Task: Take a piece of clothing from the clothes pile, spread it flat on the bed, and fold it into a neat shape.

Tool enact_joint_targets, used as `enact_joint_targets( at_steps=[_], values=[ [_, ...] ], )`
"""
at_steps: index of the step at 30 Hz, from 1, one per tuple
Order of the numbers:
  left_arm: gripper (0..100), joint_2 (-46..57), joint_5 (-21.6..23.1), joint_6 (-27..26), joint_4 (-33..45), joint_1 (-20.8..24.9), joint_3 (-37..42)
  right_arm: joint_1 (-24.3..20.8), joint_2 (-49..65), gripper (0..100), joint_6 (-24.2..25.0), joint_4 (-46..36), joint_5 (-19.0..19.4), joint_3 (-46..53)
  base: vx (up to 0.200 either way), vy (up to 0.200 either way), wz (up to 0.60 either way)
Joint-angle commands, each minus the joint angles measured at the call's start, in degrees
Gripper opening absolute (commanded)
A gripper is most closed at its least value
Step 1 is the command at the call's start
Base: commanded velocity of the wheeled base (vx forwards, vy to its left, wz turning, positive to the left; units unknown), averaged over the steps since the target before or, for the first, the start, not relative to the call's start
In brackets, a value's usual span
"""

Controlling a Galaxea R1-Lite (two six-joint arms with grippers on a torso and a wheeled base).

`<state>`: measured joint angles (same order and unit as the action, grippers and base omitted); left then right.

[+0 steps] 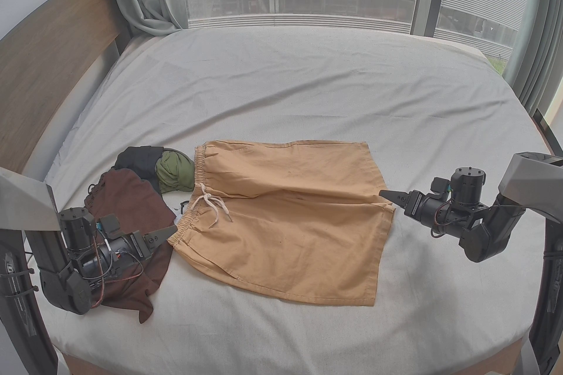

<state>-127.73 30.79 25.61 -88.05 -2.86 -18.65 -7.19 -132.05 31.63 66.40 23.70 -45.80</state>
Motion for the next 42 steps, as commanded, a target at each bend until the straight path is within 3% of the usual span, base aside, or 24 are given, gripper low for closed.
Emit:
enact_joint_targets(
  at_steps=[1, 29, 35, 42],
  values=[
    [100, -3.4, -0.1, 0.1, -0.1, 0.1, -0.8, -0.7, 2.1, 100, 0.0, 0.1, 0.0, 0.6, 0.0, 0.0, 0.0],
    [100, -13.4, -7.7, 0.3, -0.4, 4.1, -9.4, -1.7, 2.8, 100, -0.2, 2.2, -0.1, 0.7, 0.0, 0.0, 0.0],
    [100, -15.2, -11.3, 2.5, -0.5, 5.1, -13.3, -1.9, 2.8, 100, -0.2, 2.5, -0.1, 0.7, 0.0, 0.0, 0.0],
    [100, -15.1, -12.3, 3.7, -0.5, 5.4, -14.5, -2.1, 2.8, 100, -0.2, 2.6, -0.1, 0.7, 0.0, 0.0, 0.0]
  ],
)
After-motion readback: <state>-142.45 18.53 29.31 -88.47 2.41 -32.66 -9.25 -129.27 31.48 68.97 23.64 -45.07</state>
